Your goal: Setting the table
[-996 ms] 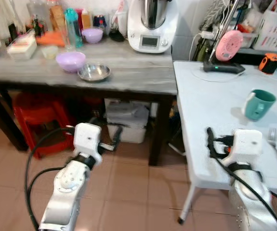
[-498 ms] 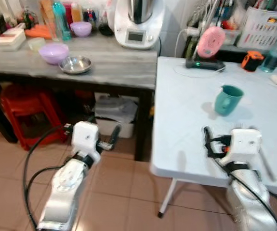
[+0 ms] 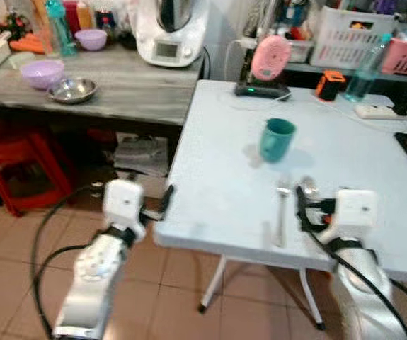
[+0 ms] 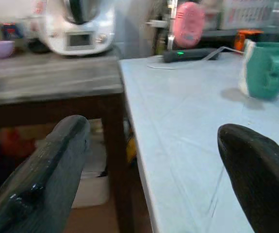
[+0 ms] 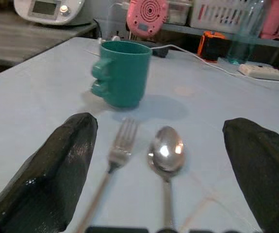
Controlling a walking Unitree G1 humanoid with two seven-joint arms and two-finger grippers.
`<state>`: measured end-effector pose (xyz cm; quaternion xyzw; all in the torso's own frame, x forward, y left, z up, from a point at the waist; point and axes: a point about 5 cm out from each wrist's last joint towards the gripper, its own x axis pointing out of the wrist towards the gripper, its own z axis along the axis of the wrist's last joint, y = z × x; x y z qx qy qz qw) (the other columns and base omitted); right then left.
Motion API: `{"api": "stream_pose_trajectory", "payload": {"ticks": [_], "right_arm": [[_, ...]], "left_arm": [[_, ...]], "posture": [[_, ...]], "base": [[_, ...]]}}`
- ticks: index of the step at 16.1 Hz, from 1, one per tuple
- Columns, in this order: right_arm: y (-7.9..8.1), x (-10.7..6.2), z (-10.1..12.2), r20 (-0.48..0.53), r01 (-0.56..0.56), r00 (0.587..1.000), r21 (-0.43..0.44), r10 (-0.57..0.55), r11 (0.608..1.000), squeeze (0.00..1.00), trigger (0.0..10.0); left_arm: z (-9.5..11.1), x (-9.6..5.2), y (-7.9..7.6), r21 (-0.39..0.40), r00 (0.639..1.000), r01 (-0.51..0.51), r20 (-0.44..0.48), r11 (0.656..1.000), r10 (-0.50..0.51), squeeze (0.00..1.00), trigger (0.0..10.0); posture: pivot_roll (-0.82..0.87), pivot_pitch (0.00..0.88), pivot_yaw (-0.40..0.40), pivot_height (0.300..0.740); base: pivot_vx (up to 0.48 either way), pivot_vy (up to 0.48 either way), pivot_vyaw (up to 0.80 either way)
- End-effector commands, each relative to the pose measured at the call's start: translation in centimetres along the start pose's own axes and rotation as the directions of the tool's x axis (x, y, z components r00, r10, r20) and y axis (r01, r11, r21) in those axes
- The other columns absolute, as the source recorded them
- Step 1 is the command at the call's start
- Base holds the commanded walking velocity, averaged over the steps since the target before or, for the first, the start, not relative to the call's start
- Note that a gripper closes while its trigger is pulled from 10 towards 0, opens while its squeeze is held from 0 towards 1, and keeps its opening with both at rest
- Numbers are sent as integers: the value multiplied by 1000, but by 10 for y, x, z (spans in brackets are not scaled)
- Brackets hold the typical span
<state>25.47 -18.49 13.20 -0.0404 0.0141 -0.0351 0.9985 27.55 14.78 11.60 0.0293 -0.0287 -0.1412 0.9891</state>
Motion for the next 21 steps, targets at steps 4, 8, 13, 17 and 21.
{"api": "stream_pose_trajectory", "payload": {"ticks": [4,8,13,17,21], "right_arm": [[-2,5,0,-18,-14,1000,-9,14,1000,0,10000],[13,16,-1,-44,-84,995,39,85,996,0,10000],[39,36,-3,-125,-97,987,73,105,993,0,10000],[53,47,-11,-219,-51,973,129,78,990,0,10000],[75,59,-11,-244,-65,965,140,98,988,0,10000]], "left_arm": [[-3,-1,-14,-12,989,149,-18,989,-149,0,10000],[-4,-8,-29,-3,933,359,-19,933,-359,0,10000],[-7,-16,-38,26,872,488,-41,872,-487,0,10000],[-5,-14,-35,27,876,482,-36,876,-481,0,10000],[-5,-14,-36,30,869,494,-36,869,-493,0,10000]], "posture": [[-51,0,-14,740],[-51,0,-13,740],[-48,19,-11,740],[-45,35,-13,740],[-45,46,-13,740]], "base": [[0,0,0],[0,0,0],[0,0,0],[0,0,0],[0,0,0]]}}
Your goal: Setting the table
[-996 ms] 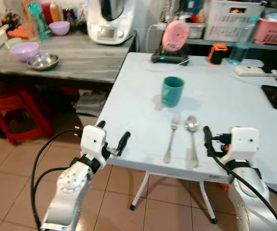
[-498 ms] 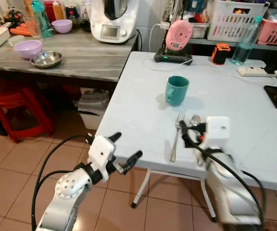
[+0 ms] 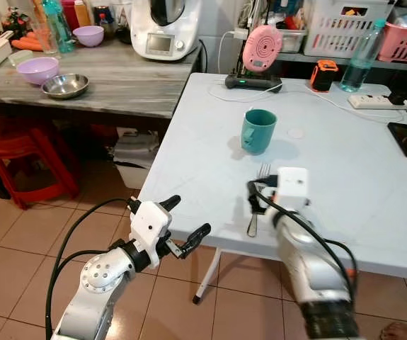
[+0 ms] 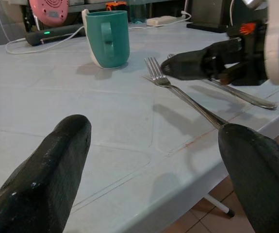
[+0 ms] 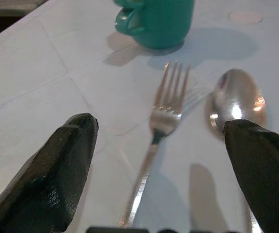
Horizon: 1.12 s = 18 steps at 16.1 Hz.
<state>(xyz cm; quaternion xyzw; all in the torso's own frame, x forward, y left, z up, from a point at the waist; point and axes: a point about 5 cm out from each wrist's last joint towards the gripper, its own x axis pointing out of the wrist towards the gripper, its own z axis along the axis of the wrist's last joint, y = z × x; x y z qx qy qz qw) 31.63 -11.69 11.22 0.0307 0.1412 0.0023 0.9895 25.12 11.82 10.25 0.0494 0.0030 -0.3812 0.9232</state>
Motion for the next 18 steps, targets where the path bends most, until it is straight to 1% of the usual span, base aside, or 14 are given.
{"api": "stream_pose_trajectory", "payload": {"ticks": [1,4,5,7,11,12,13,18], "right_arm": [[4,3,2,3,1,1000,6,-1,1000,0,10000],[16,12,0,-30,-14,999,26,15,1000,0,10000],[18,14,0,-32,-15,999,22,16,1000,0,10000],[18,18,-1,-40,-8,999,18,9,1000,0,10000],[14,23,-8,-80,22,997,24,-20,999,0,10000],[13,24,-10,-88,28,996,22,-26,999,0,3569],[11,25,-16,-115,42,993,41,-37,998,0,0],[7,27,-23,-142,64,988,43,-57,997,0,0]], "left_arm": [[6,1,1,23,1000,14,18,1000,-15,0,10000],[6,1,-2,20,999,34,21,999,-35,0,10000],[7,2,-4,12,998,50,29,999,-50,0,10000],[9,2,-6,4,997,72,39,997,-72,0,10000],[9,2,-6,9,997,73,38,997,-73,0,10000],[9,2,-6,10,997,73,38,997,-73,0,10000],[9,2,-6,11,997,73,37,997,-73,0,10000],[9,3,-7,17,996,75,37,997,-75,0,10000]], "posture": [[-45,46,-13,740],[-41,50,-13,740],[-41,50,-13,740],[-41,50,-13,740],[-41,50,-13,740],[-41,50,-13,740],[-35,56,-13,740],[-31,52,-14,740]], "base": [[0,0,0],[0,0,0],[0,0,0],[0,0,0],[0,0,0],[0,0,0],[0,0,0],[0,0,0]]}}
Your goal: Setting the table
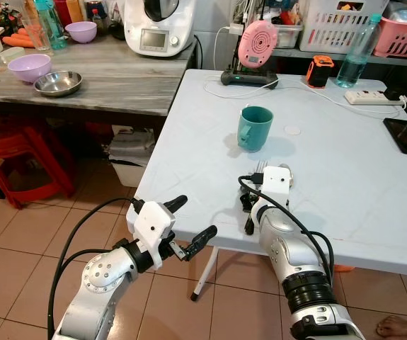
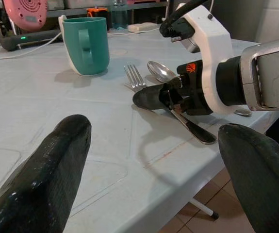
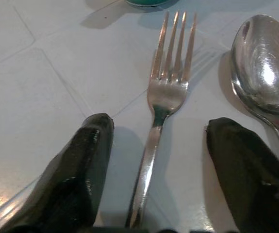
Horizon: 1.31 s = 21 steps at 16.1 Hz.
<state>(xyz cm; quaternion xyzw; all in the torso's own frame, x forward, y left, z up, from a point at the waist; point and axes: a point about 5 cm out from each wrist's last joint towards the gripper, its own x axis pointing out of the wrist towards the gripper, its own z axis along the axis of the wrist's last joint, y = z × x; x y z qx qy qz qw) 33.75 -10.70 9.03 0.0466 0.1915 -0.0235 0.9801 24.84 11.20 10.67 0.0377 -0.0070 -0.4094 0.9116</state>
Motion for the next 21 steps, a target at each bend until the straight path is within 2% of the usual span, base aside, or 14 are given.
{"api": "stream_pose_trajectory", "payload": {"ticks": [1,7,17,21], "right_arm": [[-4,1,-9,-44,14,999,2,-14,1000,0,0],[-14,0,-19,-76,38,996,-3,-38,999,0,0],[-13,-1,-24,-89,35,996,16,-33,999,0,0],[-13,-1,-23,-90,27,996,54,-22,998,0,0]], "left_arm": [[4,1,0,30,1000,16,6,999,-16,0,10000],[4,3,-1,37,1000,25,4,999,-25,0,10000],[3,2,-3,40,999,33,3,999,-34,0,10000],[4,3,-2,44,999,38,8,998,-38,0,10000]], "posture": [[-29,49,-15,740],[-31,47,-11,740],[-32,54,-7,740],[-33,48,-4,740]], "base": [[0,0,0],[0,0,0],[0,0,0],[0,0,0]]}}
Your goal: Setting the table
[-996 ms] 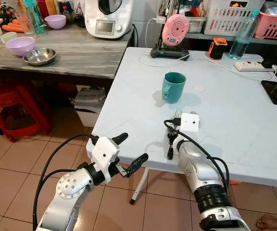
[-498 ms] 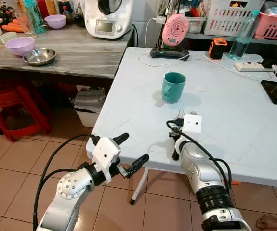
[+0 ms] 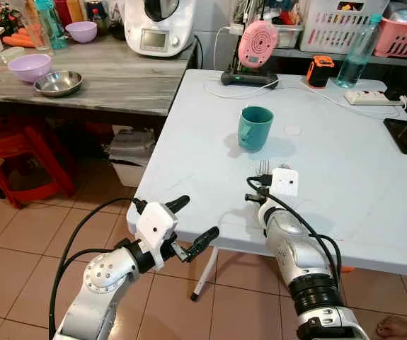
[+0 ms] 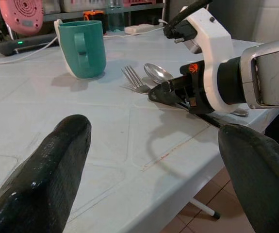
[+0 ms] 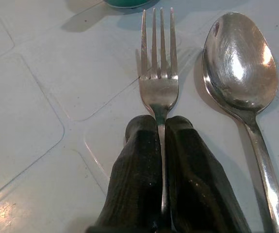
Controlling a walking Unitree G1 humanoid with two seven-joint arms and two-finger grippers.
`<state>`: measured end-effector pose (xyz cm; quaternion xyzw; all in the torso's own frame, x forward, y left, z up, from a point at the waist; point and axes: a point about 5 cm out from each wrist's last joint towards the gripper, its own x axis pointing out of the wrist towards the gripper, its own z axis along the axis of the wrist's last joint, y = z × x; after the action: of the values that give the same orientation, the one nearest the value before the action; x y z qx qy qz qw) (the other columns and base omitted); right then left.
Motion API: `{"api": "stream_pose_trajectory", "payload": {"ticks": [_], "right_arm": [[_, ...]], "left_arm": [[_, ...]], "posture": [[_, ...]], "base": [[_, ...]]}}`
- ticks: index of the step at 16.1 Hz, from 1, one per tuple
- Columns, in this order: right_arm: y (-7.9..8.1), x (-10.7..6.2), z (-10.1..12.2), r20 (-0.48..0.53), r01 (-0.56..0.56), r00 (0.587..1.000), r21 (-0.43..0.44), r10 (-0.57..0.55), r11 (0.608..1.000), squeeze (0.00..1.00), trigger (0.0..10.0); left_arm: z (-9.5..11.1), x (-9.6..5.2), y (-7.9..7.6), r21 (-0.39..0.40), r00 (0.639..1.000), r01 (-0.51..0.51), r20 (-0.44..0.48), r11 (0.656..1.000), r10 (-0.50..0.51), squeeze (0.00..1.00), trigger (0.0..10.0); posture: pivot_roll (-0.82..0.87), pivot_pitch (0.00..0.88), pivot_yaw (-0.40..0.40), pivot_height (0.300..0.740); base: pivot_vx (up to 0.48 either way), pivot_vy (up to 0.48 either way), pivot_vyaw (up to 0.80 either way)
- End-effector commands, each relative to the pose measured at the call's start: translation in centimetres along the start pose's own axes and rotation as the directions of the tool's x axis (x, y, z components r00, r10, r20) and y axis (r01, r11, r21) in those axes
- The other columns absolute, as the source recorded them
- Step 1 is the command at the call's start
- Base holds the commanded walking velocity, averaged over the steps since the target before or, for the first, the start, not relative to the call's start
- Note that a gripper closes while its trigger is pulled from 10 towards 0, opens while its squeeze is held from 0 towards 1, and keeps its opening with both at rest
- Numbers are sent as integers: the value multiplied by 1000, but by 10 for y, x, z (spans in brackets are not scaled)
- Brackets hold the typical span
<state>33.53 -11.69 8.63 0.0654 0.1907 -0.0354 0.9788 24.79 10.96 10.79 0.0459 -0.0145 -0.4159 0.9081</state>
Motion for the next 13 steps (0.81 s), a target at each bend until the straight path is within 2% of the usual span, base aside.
{"api": "stream_pose_trajectory", "payload": {"ticks": [1,6,8,9,10,11,12,13], "right_arm": [[-3,0,-18,-88,9,996,19,-7,1000,0,0],[-5,-2,-3,-28,-2,1000,37,3,999,0,0],[-8,-4,6,25,-3,1000,28,3,1000,0,0],[-11,-8,16,89,-5,996,9,4,1000,0,0],[-12,-10,21,122,-3,992,2,3,1000,0,5216],[-15,-16,30,178,1,984,-5,0,1000,0,9412],[-16,-19,35,208,-3,978,-10,5,1000,0,10000],[-18,-22,36,227,2,974,-18,2,1000,0,10000]], "left_arm": [[3,3,0,23,1000,26,7,999,-26,0,10000],[6,6,3,29,999,13,31,999,-14,0,10000],[6,7,9,21,998,-55,38,998,54,0,10000],[3,9,20,30,986,-164,15,986,164,0,10000],[2,9,27,38,972,-236,6,971,236,0,10000],[1,9,37,24,947,-320,0,947,320,0,10000],[2,9,41,16,935,-355,6,935,355,0,10000],[3,9,45,4,922,-388,11,922,388,0,10000]], "posture": [[-34,44,-4,740],[-33,27,-5,740],[-33,20,-7,740],[-35,10,-8,740],[-35,10,-8,740],[-35,10,-8,740],[-35,10,-8,740],[-45,0,-14,740]], "base": [[0,0,0],[0,0,0],[0,0,0],[0,0,0],[0,0,0],[0,0,0],[0,0,0],[0,0,0]]}}
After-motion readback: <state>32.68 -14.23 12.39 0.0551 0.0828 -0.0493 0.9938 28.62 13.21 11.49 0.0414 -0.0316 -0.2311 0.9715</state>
